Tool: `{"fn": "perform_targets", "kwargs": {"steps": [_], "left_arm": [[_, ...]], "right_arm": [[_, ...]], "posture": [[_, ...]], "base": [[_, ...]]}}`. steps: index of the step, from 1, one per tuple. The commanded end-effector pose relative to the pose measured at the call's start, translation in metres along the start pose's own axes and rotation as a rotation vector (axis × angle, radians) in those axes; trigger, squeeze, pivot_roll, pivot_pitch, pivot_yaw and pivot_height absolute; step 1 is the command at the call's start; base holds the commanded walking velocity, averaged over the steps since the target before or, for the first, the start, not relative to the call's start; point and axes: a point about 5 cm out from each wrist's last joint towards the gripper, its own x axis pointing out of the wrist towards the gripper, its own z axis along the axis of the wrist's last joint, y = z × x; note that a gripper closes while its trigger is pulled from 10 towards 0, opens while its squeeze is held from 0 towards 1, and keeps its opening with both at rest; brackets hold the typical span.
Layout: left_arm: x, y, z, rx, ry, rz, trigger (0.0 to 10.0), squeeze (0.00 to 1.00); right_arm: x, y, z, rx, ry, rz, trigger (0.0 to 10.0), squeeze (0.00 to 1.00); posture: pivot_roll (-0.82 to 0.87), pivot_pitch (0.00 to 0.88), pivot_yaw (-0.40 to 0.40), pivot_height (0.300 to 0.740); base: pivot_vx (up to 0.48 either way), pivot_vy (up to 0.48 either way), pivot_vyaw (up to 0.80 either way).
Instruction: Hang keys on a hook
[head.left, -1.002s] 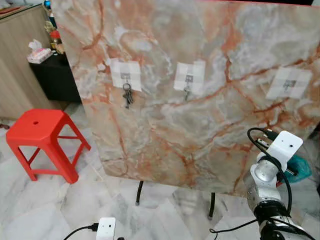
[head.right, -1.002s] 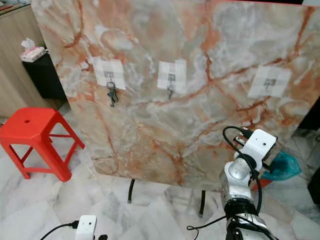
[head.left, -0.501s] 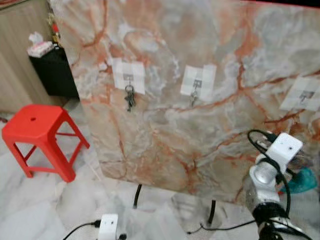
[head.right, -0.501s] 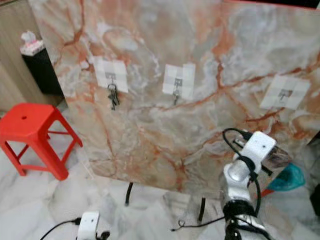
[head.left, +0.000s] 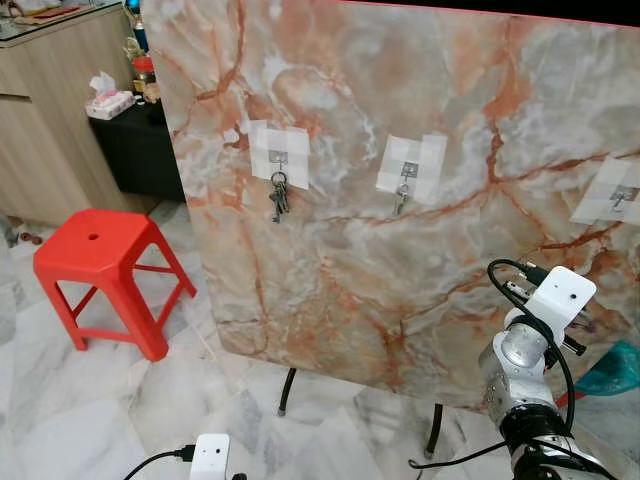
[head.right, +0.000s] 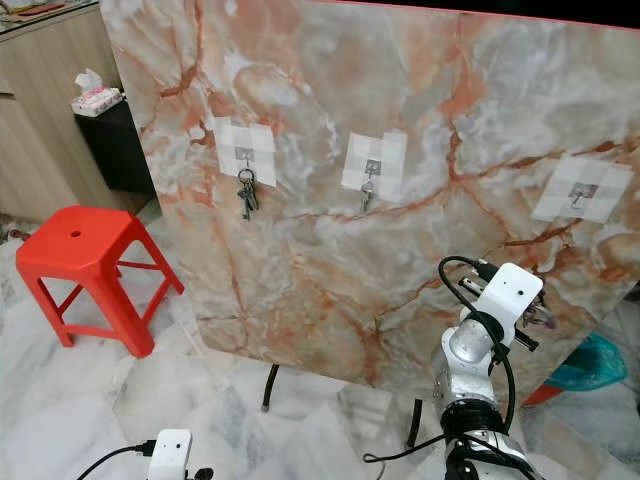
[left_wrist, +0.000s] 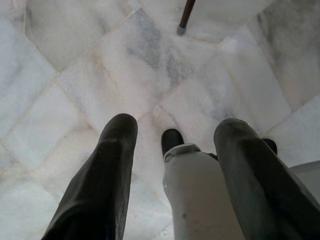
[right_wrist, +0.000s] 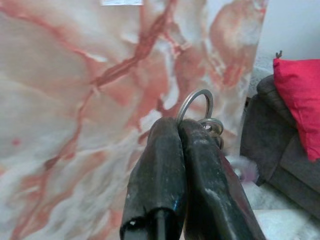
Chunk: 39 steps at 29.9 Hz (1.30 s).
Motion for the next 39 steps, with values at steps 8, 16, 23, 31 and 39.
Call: {"fn": "perform_targets", "kwargs": {"steps": [8,16,23,31,39], "left_arm": [[0.0,-0.004,-0.001,0.001,0.009,-0.011,10.0,0.0],[0.0,-0.003,-0.001,-0.001,0.011,-0.008,10.0,0.0],[0.0,-0.003,-0.001,0.001,0.011,-0.007,10.0,0.0],[0.0,-0.003,-0.001,0.0,0.009,-0.005,10.0,0.0],[0.0,-0.003,-0.001,0.001,0.008,-0.006,10.0,0.0]], "right_arm": [[0.003,-0.002,0.005,0.03,-0.005,-0.013,10.0,0.0],[0.001,0.006,0.004,0.04,0.005,0.051,10.0,0.0],[-0.005,0.025,0.008,-0.022,-0.034,0.215,10.0,0.0],[-0.007,0.036,0.025,-0.191,-0.202,0.291,10.0,0.0],[-0.006,0.043,0.036,-0.269,-0.286,0.305,10.0,0.0]], "posture": [[0.01,0.0,-0.052,0.74],[0.01,0.0,-0.049,0.74],[0.01,0.0,-0.048,0.74],[0.01,0.0,-0.047,0.74],[0.01,0.0,-0.043,0.74]], "base": [[0.0,-0.103,-0.8],[0.0,0.0,-0.1],[0.0,0.0,0.0],[0.0,0.0,0.0],[0.0,0.0,0.0]]}}
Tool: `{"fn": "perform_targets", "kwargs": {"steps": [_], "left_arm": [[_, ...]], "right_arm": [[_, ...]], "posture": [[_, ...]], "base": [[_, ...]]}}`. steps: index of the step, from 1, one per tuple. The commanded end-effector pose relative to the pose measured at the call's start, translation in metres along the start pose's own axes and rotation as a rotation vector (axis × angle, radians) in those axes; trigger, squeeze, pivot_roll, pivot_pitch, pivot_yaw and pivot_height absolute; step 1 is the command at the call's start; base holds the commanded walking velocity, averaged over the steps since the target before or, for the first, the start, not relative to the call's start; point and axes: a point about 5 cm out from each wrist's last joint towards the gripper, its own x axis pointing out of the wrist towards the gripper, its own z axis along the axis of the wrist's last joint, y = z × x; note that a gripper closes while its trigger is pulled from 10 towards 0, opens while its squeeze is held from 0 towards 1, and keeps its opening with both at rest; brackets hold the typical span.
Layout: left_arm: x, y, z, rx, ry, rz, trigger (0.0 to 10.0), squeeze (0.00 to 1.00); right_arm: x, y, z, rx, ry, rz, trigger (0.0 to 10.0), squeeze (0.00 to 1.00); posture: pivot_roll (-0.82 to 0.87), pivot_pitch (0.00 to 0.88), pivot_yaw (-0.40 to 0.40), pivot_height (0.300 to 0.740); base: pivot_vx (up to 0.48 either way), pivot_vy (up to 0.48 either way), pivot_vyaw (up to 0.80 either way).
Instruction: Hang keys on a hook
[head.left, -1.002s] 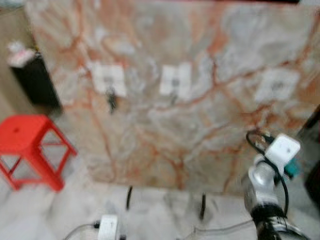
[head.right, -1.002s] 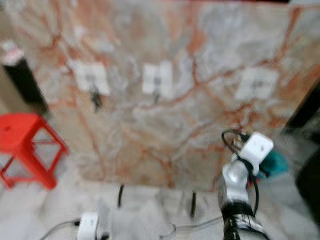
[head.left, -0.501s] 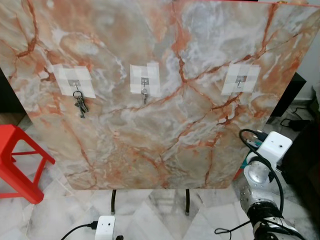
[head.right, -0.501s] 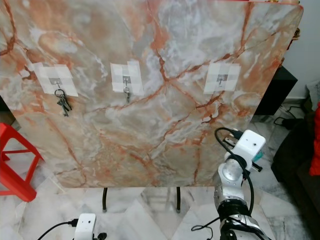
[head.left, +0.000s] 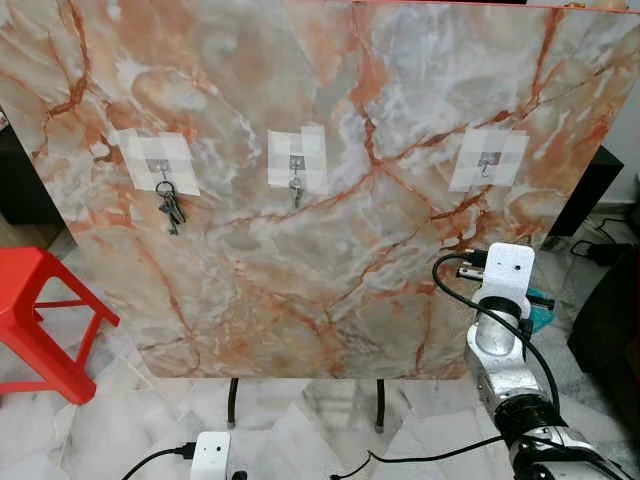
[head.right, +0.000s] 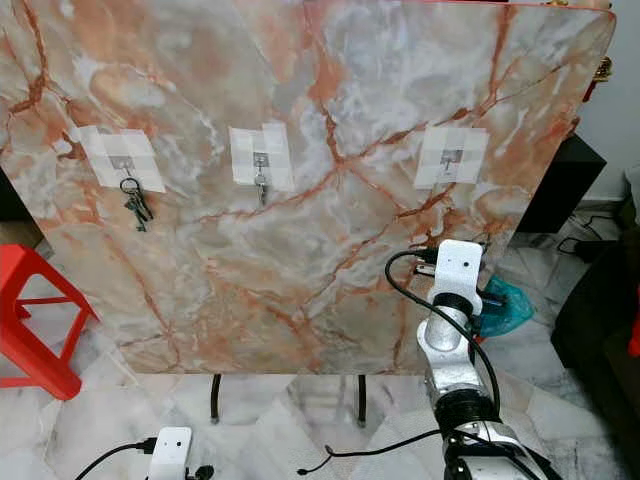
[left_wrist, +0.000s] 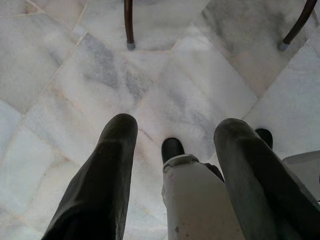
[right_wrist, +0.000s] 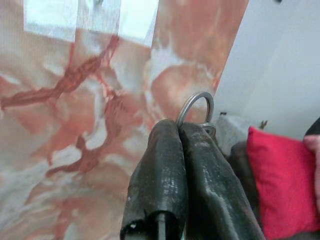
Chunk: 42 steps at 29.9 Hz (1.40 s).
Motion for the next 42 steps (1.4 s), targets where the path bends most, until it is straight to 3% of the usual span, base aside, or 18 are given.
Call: {"fn": "perform_targets", "kwargs": {"steps": [1,7,13,27,42], "left_arm": [[-0.001,-0.001,-0.005,0.002,0.02,-0.001,10.0,0.0],[-0.001,0.0,-0.005,0.002,0.02,-0.001,10.0,0.0],[-0.001,0.0,-0.005,0.0,0.02,-0.002,10.0,0.0],[-0.001,-0.001,-0.005,-0.003,0.02,-0.006,10.0,0.0],[-0.001,0.0,-0.005,-0.003,0.02,-0.008,10.0,0.0]], "right_arm": [[0.008,0.002,0.019,-0.023,-0.081,0.003,10.0,0.0],[0.012,0.014,0.035,-0.138,-0.18,0.075,10.0,0.0],[0.008,0.019,0.036,-0.215,-0.235,0.1,10.0,0.0],[0.004,0.011,0.024,-0.243,-0.208,0.051,10.0,0.0],[0.004,0.009,0.022,-0.212,-0.183,0.024,10.0,0.0]], "posture": [[0.01,0.0,-0.042,0.74],[0.01,0.0,-0.042,0.74],[0.01,0.0,-0.044,0.74],[0.01,0.0,-0.042,0.74],[0.01,0.0,-0.04,0.74]], "base": [[0.0,0.0,0.0],[0.0,0.0,0.0],[0.0,0.0,0.0],[0.0,0.0,0.0],[0.0,0.0,0.0]]}}
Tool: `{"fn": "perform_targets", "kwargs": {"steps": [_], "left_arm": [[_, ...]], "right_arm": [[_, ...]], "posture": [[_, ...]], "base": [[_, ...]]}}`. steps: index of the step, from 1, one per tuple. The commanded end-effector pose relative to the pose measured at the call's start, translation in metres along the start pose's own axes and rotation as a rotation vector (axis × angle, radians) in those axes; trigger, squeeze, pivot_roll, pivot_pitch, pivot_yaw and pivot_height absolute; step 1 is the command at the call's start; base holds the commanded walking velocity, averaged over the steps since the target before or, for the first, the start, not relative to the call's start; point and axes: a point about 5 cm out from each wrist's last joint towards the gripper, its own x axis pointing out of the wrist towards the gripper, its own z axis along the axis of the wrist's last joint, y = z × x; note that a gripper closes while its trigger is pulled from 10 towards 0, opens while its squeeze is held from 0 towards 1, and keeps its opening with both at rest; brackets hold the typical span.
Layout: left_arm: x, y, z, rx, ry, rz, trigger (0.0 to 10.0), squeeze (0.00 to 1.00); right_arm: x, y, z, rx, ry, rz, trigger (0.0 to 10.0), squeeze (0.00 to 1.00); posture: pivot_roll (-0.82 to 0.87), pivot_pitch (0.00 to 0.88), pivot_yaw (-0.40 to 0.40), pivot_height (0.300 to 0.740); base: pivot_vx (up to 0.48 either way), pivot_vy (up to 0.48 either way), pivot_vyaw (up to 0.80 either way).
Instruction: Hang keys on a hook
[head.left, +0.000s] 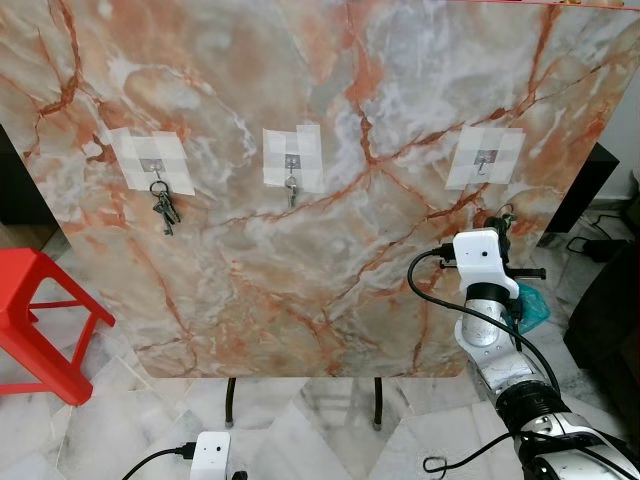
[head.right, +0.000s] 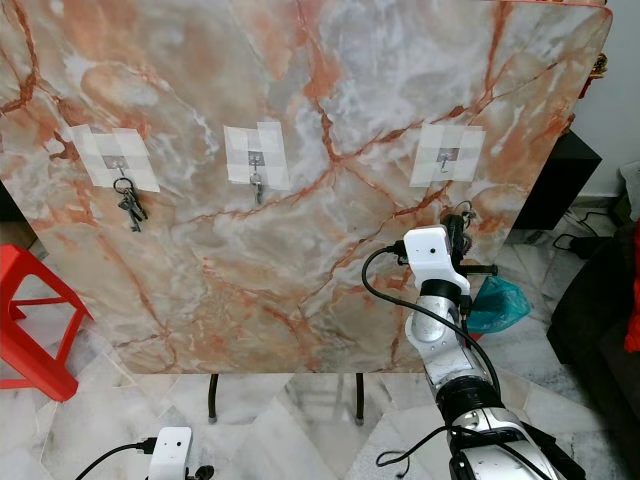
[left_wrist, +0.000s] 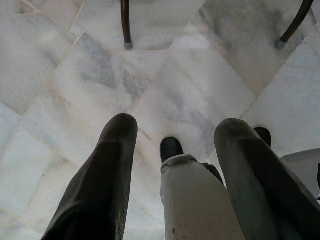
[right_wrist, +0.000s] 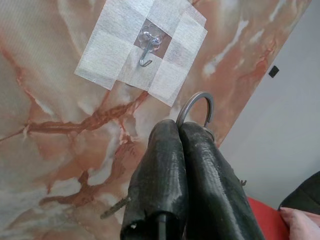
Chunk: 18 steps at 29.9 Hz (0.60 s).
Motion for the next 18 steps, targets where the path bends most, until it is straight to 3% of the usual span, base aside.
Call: {"fn": "perform_targets", "kwargs": {"steps": [1,18], "left_arm": [[-0.0008,-0.0006,-0.0046,-0.002,0.02,-0.005,10.0,0.0],[-0.0008,-0.0002,-0.0046,-0.001,0.018,-0.006,10.0,0.0]], "right_arm": [[0.0028,-0.0041,0.0029,0.017,-0.004,-0.027,10.0,0.0],[0.001,-0.0028,0.0011,0.025,0.008,-0.029,10.0,0.0]], "posture": [[0.01,0.0,-0.04,0.74],[0.01,0.0,-0.038,0.74]], "base": [[0.0,0.0,0.0],[0.247,0.0,0.0]]}}
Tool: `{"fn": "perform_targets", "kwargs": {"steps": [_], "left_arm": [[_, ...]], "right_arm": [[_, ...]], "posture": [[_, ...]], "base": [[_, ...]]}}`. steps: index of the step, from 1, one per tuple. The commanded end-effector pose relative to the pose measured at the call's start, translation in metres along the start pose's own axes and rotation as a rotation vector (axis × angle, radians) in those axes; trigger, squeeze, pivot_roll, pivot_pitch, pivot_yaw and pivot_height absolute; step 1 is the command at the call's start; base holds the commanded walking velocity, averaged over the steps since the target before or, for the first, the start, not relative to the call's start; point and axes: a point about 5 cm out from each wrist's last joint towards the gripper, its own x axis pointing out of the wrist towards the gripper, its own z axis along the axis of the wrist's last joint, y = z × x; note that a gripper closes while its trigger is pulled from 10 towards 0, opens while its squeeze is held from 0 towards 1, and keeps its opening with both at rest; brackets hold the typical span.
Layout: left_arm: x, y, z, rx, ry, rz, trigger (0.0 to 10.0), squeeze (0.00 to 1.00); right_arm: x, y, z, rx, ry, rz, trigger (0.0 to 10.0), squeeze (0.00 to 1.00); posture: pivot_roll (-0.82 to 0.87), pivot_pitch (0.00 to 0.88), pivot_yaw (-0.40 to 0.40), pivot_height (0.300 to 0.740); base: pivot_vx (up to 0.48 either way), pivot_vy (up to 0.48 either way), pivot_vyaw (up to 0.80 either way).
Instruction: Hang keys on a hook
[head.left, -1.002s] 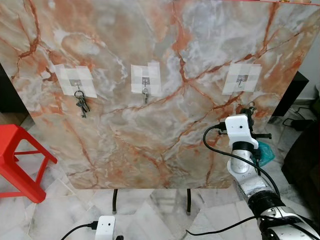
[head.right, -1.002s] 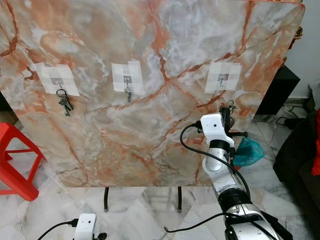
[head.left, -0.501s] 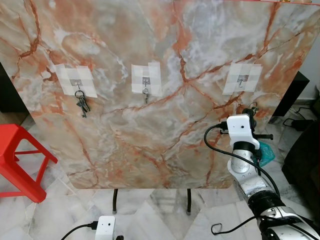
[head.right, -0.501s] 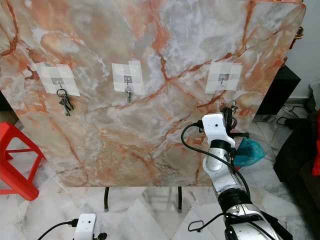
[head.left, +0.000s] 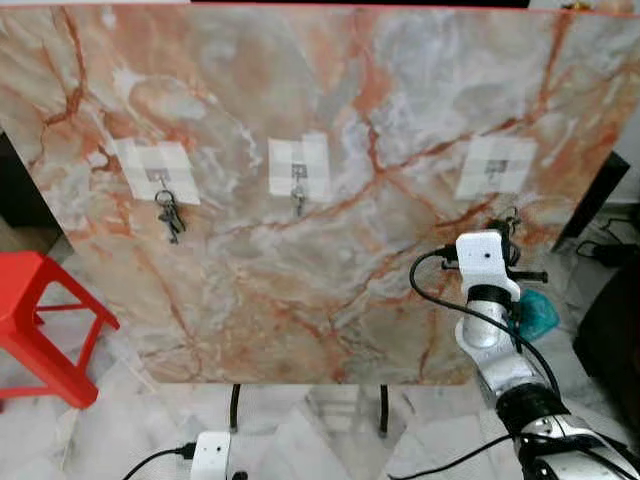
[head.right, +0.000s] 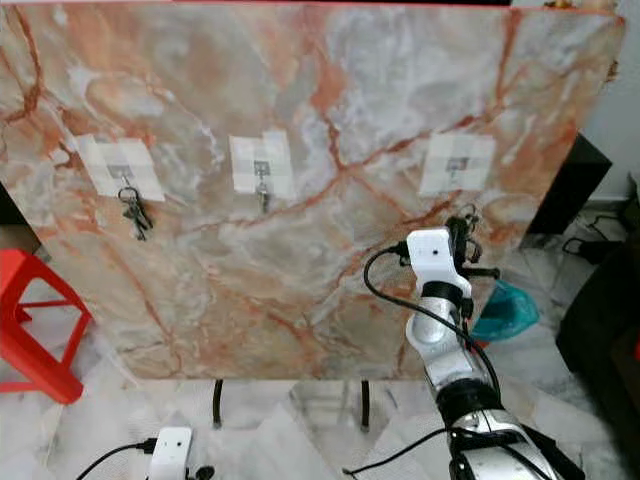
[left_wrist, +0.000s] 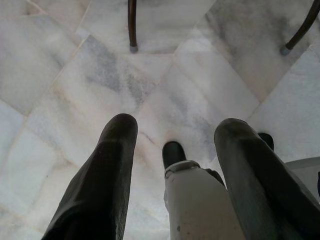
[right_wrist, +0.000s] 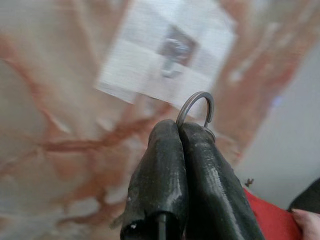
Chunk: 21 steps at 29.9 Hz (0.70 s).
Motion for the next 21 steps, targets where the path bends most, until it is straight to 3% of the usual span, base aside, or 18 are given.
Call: {"fn": "perform_targets", "kwargs": {"steps": [1,7,21], "left_arm": [[-0.001,0.0,-0.004,0.0,0.017,-0.005,10.0,0.0],[-0.001,0.0,-0.004,0.0,0.015,-0.004,10.0,0.0],[-0.001,0.001,-0.004,0.002,0.015,0.0,10.0,0.0]], "right_arm": [[0.003,-0.002,0.004,0.015,-0.007,-0.02,10.0,0.0],[0.002,-0.002,0.004,0.013,-0.007,-0.026,10.0,0.0],[-0.009,0.008,0.0,0.056,0.025,-0.016,10.0,0.0]], "posture": [[0.01,0.0,-0.038,0.74],[0.01,0.0,-0.039,0.74],[0.02,0.0,-0.038,0.74]], "base": [[0.292,0.0,0.0],[0.292,0.0,0.0],[0.0,0.0,0.0]]}}
